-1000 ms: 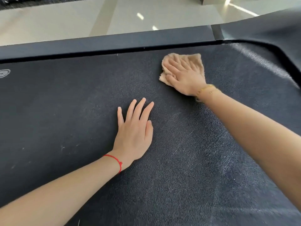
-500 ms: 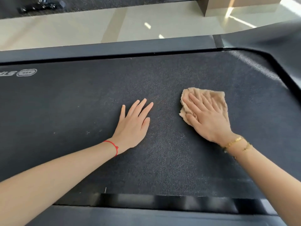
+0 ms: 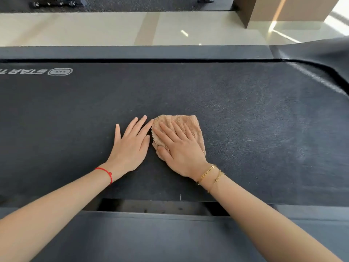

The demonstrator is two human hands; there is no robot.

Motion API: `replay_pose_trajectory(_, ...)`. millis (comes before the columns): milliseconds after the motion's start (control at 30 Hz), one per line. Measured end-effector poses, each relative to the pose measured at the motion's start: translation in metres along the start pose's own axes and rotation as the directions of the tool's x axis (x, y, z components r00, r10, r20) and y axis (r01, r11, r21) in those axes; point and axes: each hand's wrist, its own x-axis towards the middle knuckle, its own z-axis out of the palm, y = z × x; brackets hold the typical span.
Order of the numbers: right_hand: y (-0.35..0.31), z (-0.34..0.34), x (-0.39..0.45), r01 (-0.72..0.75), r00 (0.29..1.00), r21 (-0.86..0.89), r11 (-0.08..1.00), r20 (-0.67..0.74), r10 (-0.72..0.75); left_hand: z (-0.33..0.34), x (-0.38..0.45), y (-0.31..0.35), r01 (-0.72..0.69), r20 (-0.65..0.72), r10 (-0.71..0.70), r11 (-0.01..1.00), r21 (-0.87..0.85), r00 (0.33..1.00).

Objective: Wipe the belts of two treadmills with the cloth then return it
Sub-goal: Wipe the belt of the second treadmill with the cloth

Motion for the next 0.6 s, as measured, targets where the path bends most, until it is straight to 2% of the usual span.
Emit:
replay_pose_trajectory(133,0.009,-0.003,-0.012,0.025,1.0,-0.002,1.0,-0.002,-0.025,-0.009,-0.016,-0.032,-0.007,0.002,0.007,1.0,-0.001,1.0)
replay_pose_trajectory(200,0.032,-0.009,-0.02,-0.081,0.997,-0.035,0.996,-0.022,0.08,-0.013,-0.024,-0.052,-0.007,0.002,0.007,1.0,0.002,1.0)
replay_pose_trajectory(300,0.056,-0.017,-0.022,-0.308,0.95,-0.004,0.951,-0.046,0.308,-0.017,-0.032,-0.072,0.011,0.004,-0.011,1.0,-0.001,1.0)
replay_pose_trajectory(400,0.039,-0.016,-0.016,-0.39,0.92,0.031,0.92,-0.035,0.391,-0.016,-0.035,-0.073,0.013,-0.015,-0.013,1.0,-0.006,1.0)
replay_pose_trajectory(467,0.018,-0.011,-0.015,-0.331,0.943,0.021,0.943,-0.032,0.331,-0.015,-0.035,-0.07,0.023,-0.039,-0.023,1.0,-0.011,0.999)
replay_pose_trajectory(600,-0.023,-0.005,-0.026,-0.117,0.993,-0.031,0.993,0.004,0.117,-0.013,-0.036,-0.071,0.025,-0.048,-0.025,1.0,-0.01,0.999)
